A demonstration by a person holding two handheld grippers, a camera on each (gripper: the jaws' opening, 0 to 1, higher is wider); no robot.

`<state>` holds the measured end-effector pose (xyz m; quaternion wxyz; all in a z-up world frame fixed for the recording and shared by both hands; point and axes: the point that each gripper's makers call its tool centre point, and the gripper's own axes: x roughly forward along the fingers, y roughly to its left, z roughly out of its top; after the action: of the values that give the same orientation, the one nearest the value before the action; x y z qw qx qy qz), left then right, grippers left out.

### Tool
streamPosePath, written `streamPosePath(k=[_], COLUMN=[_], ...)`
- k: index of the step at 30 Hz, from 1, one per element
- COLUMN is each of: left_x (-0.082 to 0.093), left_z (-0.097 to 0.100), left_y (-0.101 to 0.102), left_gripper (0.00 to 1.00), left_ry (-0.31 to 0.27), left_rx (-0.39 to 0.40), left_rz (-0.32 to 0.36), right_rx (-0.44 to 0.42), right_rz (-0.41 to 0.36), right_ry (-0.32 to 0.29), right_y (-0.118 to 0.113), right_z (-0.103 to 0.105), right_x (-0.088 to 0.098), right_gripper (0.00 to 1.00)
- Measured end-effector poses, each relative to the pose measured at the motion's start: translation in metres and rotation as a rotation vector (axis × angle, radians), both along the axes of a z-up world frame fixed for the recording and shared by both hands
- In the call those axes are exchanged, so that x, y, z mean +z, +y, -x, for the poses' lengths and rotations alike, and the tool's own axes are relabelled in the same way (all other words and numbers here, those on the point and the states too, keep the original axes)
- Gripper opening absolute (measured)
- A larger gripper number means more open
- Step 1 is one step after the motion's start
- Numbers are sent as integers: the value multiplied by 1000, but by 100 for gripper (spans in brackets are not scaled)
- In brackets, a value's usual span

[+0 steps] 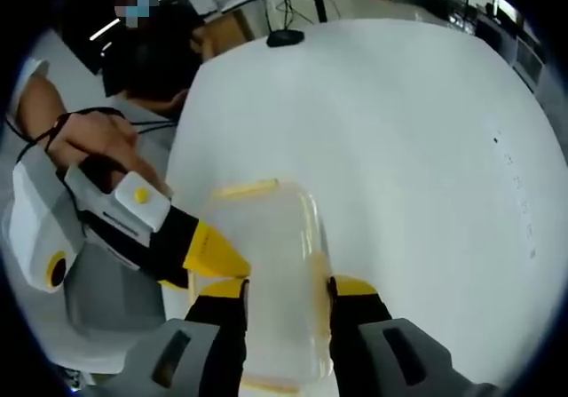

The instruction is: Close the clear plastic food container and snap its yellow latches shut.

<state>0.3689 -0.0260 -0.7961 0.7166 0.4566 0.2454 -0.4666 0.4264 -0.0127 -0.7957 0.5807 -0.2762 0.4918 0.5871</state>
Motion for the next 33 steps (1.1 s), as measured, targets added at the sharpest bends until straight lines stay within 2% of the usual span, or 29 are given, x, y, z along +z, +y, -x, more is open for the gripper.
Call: streamPosePath(k=[2,5,14,17,20,26,33], left_x=[0,1,4,7,11,7,10], left_z=[1,1,6,6,5,2,-5], left_y=[1,0,6,6,8,16,24], left_gripper=[42,42,44,48,50,53,55], left_ry=[-7,17,100,141,148,197,201], left_rx=[-13,-13,-10,1,-8,-13,-25], left_rz=[-9,-2,4,19,17,4,-15], right_rx=[-8,-2,10,10,11,22,27], right_rz=[1,17,12,11,11,8,20], right_ry=[-11,-10,-58,-68,-74,-95,-117], right_y=[-1,-2,-5,-9,-12,-18,-25], right_z=[0,6,6,7,10,18,22], right_x=[0,-3,2,2,4,9,12], right_gripper=[37,45,48,49,50,54,58])
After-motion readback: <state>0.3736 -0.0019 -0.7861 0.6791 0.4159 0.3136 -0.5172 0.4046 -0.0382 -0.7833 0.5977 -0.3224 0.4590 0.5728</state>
